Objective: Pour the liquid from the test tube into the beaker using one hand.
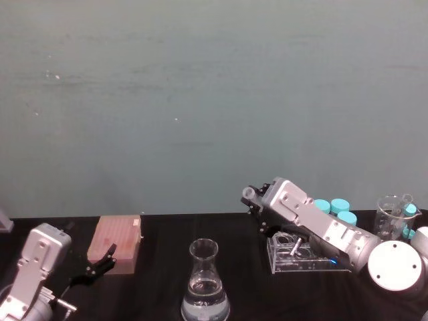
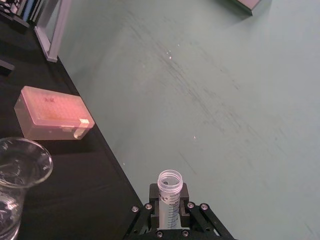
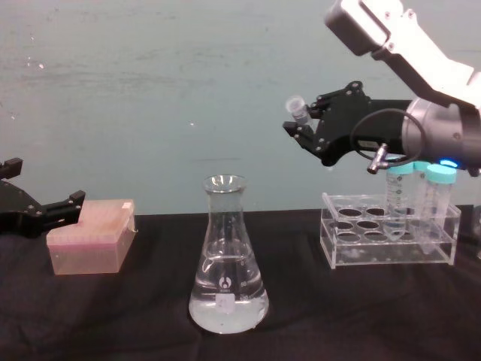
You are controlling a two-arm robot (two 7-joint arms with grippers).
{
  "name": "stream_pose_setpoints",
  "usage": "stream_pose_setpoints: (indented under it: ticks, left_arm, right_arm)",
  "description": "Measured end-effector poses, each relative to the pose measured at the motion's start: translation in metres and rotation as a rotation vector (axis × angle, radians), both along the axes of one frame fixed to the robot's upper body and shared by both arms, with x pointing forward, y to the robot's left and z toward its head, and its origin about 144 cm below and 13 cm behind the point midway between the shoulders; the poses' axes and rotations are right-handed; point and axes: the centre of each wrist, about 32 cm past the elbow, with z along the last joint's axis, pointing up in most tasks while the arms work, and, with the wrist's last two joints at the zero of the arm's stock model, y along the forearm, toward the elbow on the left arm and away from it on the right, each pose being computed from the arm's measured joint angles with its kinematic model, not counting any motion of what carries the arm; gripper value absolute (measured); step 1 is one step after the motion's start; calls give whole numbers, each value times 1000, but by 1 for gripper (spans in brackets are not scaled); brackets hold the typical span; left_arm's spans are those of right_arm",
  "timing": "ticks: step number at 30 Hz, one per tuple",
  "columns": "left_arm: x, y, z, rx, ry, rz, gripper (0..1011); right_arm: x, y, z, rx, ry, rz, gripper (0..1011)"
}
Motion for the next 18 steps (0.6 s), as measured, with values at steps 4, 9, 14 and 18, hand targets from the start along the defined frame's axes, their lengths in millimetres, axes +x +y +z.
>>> stream_pose_setpoints:
  ticks: [4,9,14,18]
  left_arm:
    - [0,0,0,0,0,0,1000]
    - [0,0,0,0,0,0,1000]
    - [0,0,0,0,0,0,1000]
    - [0,0,0,0,0,0,1000]
  right_arm:
    - [0,5,1,-13,-11,13,216]
    - [-3,11,3,-37,-36,32,216]
    - [-6,16,5,-56,-56,52,216]
    - [-8,20,5,-69,-67,70,216]
